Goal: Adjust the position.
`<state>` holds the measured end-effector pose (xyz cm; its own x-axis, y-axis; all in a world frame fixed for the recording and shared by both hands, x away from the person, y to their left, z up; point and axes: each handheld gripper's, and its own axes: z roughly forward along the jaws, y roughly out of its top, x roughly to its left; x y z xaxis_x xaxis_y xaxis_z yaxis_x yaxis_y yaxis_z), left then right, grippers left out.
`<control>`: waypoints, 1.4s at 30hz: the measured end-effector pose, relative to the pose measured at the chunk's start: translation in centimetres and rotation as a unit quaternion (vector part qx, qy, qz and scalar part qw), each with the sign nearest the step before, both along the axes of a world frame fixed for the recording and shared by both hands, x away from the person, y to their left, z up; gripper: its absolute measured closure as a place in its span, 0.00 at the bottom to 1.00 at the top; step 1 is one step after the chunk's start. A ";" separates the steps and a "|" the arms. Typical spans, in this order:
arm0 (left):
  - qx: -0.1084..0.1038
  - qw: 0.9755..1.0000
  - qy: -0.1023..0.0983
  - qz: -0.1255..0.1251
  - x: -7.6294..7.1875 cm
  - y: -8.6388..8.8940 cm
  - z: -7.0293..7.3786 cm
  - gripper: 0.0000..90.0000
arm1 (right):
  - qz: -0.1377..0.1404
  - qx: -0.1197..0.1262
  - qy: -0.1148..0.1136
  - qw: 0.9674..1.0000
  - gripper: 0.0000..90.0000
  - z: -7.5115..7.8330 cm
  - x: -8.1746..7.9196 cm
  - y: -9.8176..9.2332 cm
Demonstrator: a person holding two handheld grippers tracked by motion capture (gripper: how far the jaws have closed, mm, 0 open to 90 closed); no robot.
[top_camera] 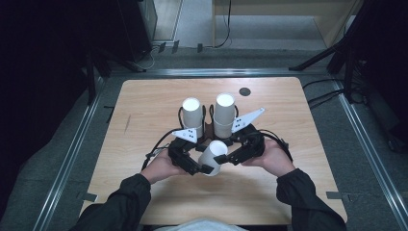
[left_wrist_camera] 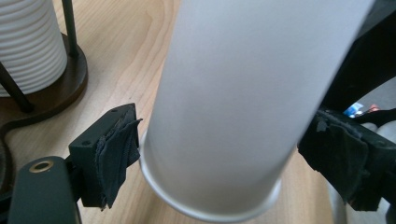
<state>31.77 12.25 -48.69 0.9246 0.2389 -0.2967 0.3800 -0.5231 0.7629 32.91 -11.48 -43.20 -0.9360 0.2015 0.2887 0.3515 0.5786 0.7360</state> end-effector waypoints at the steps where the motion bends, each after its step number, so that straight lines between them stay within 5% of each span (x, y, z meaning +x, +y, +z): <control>1: 0.003 1.000 -0.003 -0.002 0.0 0.0 0.0 0.15 | -0.003 0.007 0.000 1.000 0.39 0.2 0.0 0.0; 10: 0.002 0.999 -0.038 -0.022 -0.4 0.0 0.2 0.26 | -0.006 0.014 0.007 1.000 0.40 0.2 0.1 0.0; 21: 0.008 0.999 -0.042 -0.032 -0.2 0.2 0.9 0.31 | 0.000 0.030 0.021 0.999 0.33 0.1 0.3 -0.1; 27: 0.014 0.999 -0.039 -0.027 0.1 1.1 1.5 0.30 | -0.014 0.017 0.002 1.000 0.26 -0.1 0.4 -0.5; 42: 0.061 0.996 -0.038 -0.048 1.2 2.0 3.1 0.30 | -0.042 0.011 -0.012 0.999 0.29 -1.7 -0.5 -1.6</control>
<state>32.95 14.25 -45.61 0.9639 0.1773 -0.1986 0.2662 -0.6450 0.7163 32.46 -13.09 -44.89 -0.9230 0.2729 0.2714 0.3798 0.5322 0.7566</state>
